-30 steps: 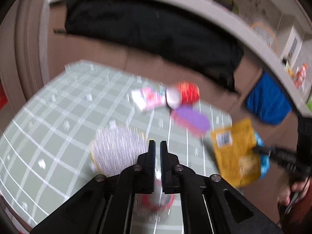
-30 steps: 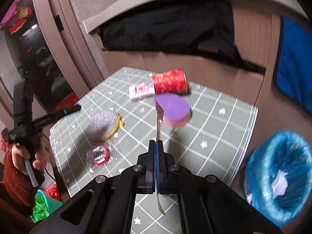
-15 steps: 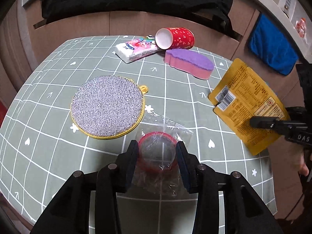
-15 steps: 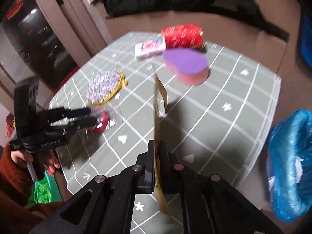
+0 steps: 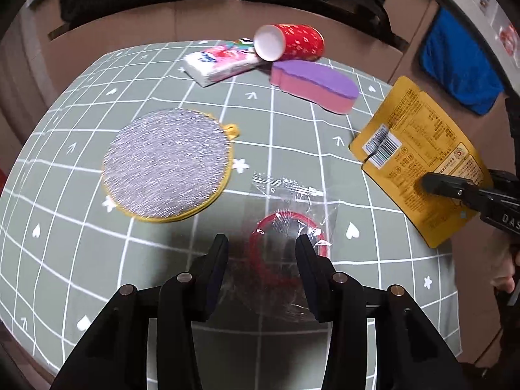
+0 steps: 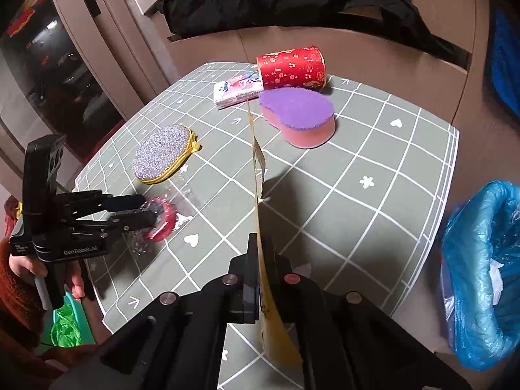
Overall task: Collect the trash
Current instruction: 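Lift the yellow packet with the right tool while the left tool lifts the tape roll in plastic, then carry the packet and tape roll with both tools over the blue-lined bin, then open both tools to drop the packet and tape roll into the bin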
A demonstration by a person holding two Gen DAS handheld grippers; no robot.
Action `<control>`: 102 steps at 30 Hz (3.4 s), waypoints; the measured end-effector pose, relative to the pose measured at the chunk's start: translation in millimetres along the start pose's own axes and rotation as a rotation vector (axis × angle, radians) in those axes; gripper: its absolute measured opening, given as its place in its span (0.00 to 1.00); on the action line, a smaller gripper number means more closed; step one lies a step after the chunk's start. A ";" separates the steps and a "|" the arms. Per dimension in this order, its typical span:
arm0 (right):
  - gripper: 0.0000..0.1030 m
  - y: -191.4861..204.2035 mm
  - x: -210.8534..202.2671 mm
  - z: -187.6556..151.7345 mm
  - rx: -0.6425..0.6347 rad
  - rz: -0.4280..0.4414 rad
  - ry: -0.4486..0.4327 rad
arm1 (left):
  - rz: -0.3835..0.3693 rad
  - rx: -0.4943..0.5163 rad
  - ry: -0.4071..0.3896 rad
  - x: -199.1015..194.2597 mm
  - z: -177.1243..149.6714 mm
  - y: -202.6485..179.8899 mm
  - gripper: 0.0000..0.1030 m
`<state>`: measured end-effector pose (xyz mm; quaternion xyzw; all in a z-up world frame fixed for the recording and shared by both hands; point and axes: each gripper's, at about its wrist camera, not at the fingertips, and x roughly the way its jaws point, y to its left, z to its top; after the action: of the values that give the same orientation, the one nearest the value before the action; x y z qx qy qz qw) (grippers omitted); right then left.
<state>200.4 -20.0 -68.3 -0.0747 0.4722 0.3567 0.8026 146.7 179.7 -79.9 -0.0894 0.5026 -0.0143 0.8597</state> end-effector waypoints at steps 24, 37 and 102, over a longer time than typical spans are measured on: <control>0.01 2.6 -42.5 16.7 0.003 0.001 -0.161 | 0.020 -0.022 -0.362 -78.7 37.4 -22.0 0.16; 0.01 -38.2 -185.8 49.5 -0.034 -0.199 -0.474 | -0.101 0.138 -0.705 -156.2 131.8 -144.1 0.16; 0.21 -262.5 -188.4 -72.6 0.447 -0.427 -0.410 | -0.451 0.154 -0.311 21.1 141.4 -323.7 0.24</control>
<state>261.7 -340.6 -11.8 0.0788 0.3418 0.0768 0.9333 300.9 -121.4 24.1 -0.1347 0.3297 -0.2294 0.9058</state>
